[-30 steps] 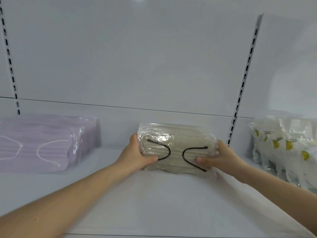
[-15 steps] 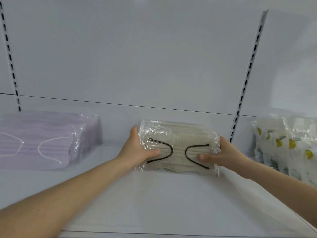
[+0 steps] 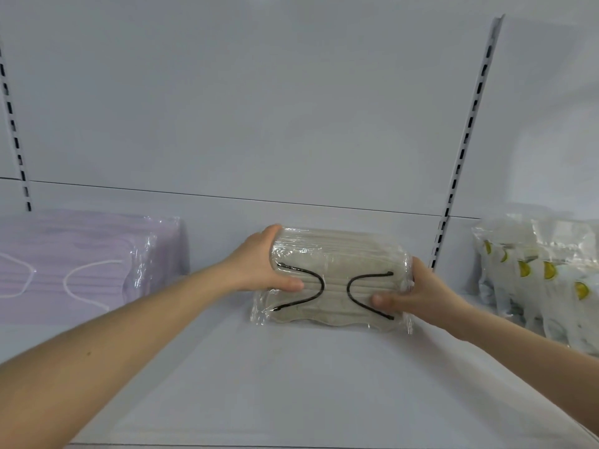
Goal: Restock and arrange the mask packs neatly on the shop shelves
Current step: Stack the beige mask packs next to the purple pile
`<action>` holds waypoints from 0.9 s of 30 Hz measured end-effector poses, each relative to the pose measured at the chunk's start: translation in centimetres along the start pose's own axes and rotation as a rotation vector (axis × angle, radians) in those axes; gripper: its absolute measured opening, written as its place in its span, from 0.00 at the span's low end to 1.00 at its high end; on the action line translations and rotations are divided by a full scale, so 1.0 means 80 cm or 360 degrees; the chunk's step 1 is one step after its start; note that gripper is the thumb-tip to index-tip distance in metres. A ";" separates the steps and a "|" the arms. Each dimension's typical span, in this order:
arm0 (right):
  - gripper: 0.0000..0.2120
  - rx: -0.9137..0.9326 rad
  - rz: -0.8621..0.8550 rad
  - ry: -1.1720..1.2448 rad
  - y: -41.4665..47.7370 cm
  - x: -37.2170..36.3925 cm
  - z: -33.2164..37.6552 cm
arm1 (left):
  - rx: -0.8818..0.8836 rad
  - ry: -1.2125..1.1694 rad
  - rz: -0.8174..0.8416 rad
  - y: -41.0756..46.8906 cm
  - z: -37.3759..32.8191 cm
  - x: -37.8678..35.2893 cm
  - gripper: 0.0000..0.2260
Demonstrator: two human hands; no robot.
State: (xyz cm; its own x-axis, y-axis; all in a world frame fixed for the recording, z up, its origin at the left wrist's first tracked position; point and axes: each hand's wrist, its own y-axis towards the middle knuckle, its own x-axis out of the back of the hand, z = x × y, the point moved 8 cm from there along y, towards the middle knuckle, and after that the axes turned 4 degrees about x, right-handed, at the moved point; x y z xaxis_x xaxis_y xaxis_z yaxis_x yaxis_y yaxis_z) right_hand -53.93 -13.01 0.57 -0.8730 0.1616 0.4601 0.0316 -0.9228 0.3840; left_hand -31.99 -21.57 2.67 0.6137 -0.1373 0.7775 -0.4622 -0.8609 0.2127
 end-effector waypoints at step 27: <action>0.35 -0.0233 -0.0230 -0.0354 -0.011 0.002 -0.015 | 0.0224 -0.0633 0.0105 -0.034 0.032 -0.034 0.39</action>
State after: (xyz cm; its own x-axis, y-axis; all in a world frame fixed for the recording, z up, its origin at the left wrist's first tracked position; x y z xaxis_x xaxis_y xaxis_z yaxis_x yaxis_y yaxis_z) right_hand -54.67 -12.60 -0.69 -0.7347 0.3528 0.5795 -0.1701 -0.9227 0.3461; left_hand -30.79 -20.13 -1.55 0.7976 -0.3492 0.4919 -0.4339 -0.8986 0.0656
